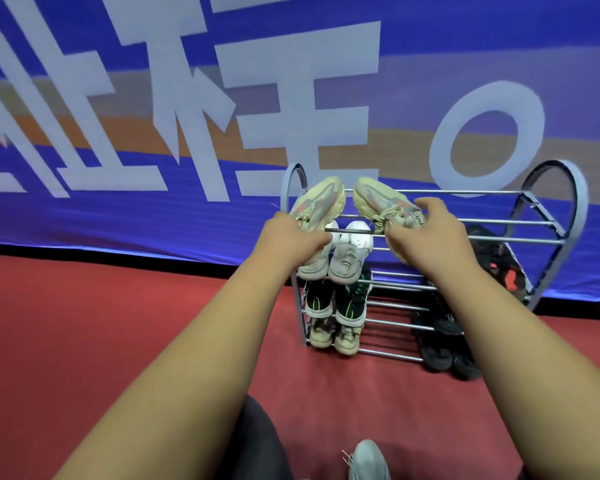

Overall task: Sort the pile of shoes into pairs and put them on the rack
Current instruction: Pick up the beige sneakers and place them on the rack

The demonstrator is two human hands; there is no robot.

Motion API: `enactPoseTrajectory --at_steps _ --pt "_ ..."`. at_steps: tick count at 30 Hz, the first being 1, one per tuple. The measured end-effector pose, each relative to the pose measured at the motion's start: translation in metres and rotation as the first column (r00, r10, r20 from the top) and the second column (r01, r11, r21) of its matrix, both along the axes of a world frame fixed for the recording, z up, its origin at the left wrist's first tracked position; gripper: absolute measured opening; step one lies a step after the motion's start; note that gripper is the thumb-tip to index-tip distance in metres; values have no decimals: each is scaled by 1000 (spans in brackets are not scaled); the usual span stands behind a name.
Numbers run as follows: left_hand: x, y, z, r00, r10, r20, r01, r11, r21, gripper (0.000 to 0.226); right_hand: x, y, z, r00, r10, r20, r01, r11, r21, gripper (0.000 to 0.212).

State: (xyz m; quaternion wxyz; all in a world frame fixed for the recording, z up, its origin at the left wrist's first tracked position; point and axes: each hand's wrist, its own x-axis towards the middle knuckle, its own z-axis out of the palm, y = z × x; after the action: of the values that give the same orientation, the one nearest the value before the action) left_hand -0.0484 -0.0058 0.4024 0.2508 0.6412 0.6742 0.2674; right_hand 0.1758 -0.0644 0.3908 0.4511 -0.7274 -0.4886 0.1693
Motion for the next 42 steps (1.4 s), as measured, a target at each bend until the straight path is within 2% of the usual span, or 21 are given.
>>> enactPoseTrajectory --at_steps 4,9,15,19,24,26,31,35,39,42 --pt "19 38 -12 998 37 55 -38 999 21 69 6 37 -9 1000 -23 0 23 1000 2 71" --pt "41 69 -44 986 127 107 -142 980 139 78 7 80 -25 999 -19 -41 19 1000 -12 65" --pt "52 105 -53 983 135 126 -160 962 220 63 8 124 -31 991 -93 -94 88 995 -48 62" --pt "59 125 -57 984 132 117 -156 961 230 65 11 145 -35 989 -102 -110 97 994 -51 57" --pt "62 145 -63 978 172 113 -194 956 221 71 5 160 -41 990 -85 -110 83 996 -30 79" --pt "64 149 -67 978 177 112 -198 955 219 76 3 165 -44 995 -45 -87 42 998 -36 78" --pt "65 152 -73 988 144 58 -153 968 197 81 -3 165 -49 996 81 26 -78 992 -103 67" --pt "55 148 -71 998 65 -2 -64 984 167 79 2 158 -48 985 138 107 -113 970 -216 88" --pt "41 139 -68 991 -51 -126 61 995 79 82 6 153 -49 984 165 71 -150 972 -178 76" --pt "30 135 -71 991 -56 -123 73 988 139 70 0 148 -51 984 177 31 -172 977 -125 90"
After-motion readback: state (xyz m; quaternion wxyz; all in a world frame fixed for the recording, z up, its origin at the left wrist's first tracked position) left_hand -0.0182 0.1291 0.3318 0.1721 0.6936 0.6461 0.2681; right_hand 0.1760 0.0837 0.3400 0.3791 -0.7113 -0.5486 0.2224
